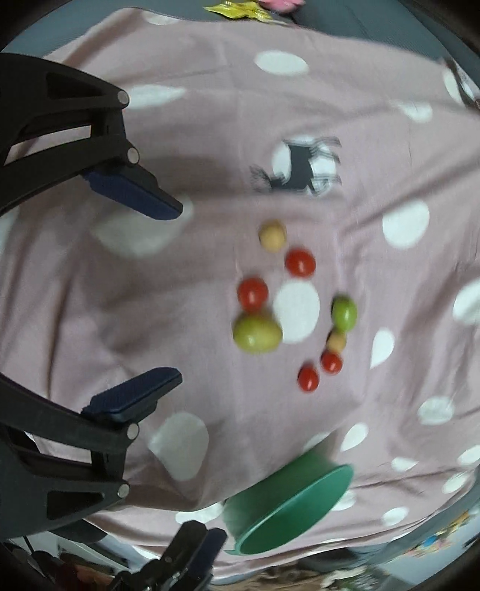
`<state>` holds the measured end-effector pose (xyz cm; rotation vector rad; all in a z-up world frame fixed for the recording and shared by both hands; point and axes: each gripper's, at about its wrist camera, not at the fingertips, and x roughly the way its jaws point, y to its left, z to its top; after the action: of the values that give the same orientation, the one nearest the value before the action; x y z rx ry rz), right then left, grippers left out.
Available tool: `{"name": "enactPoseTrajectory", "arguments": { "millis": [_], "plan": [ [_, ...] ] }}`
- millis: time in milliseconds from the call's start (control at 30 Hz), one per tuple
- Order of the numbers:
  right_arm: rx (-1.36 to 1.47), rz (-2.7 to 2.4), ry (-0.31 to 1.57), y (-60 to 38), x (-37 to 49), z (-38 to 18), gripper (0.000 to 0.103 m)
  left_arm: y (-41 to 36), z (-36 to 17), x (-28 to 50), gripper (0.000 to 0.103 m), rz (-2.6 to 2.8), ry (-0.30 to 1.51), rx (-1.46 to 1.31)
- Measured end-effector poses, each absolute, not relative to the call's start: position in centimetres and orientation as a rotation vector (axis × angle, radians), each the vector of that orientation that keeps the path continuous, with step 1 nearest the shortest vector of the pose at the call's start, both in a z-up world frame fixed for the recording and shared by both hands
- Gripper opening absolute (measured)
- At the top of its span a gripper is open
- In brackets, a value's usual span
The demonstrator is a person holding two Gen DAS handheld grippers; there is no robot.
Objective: Organize fruits
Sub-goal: 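Open both tools to drop the orange and tangerine into the bowl, then move both tools toward the green and yellow-green oval fruits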
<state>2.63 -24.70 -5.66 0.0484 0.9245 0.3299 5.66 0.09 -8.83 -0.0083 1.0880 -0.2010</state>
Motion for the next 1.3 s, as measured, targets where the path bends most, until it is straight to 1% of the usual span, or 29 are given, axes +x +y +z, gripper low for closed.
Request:
{"name": "enactPoseTrajectory", "arguments": {
  "millis": [267,533,733,1067,1267,1300],
  "plan": [
    [0.028,0.395,0.952,-21.5,3.0,-6.3,0.047,3.2,-8.9,3.7,0.081,-0.21,1.056,-0.089],
    [0.038,0.442,0.989,-19.9,3.9,-7.7,0.047,3.2,-9.7,4.0,0.079,-0.273,1.068,-0.128],
    [0.046,0.463,1.012,-19.1,5.0,-8.8,0.047,3.5,-10.3,4.7,0.075,-0.285,1.076,-0.155],
    [0.059,0.475,1.031,-15.4,10.4,-11.0,0.047,3.9,-10.5,7.2,0.075,-0.268,1.067,-0.113],
    [0.076,0.482,1.084,-13.8,13.3,-12.8,0.047,4.4,-10.8,8.6,0.075,-0.268,1.068,-0.101],
    [0.072,0.48,1.09,-13.7,13.5,-13.0,0.045,4.4,-10.8,8.9,0.075,-0.27,1.068,-0.099]
  ]
}}
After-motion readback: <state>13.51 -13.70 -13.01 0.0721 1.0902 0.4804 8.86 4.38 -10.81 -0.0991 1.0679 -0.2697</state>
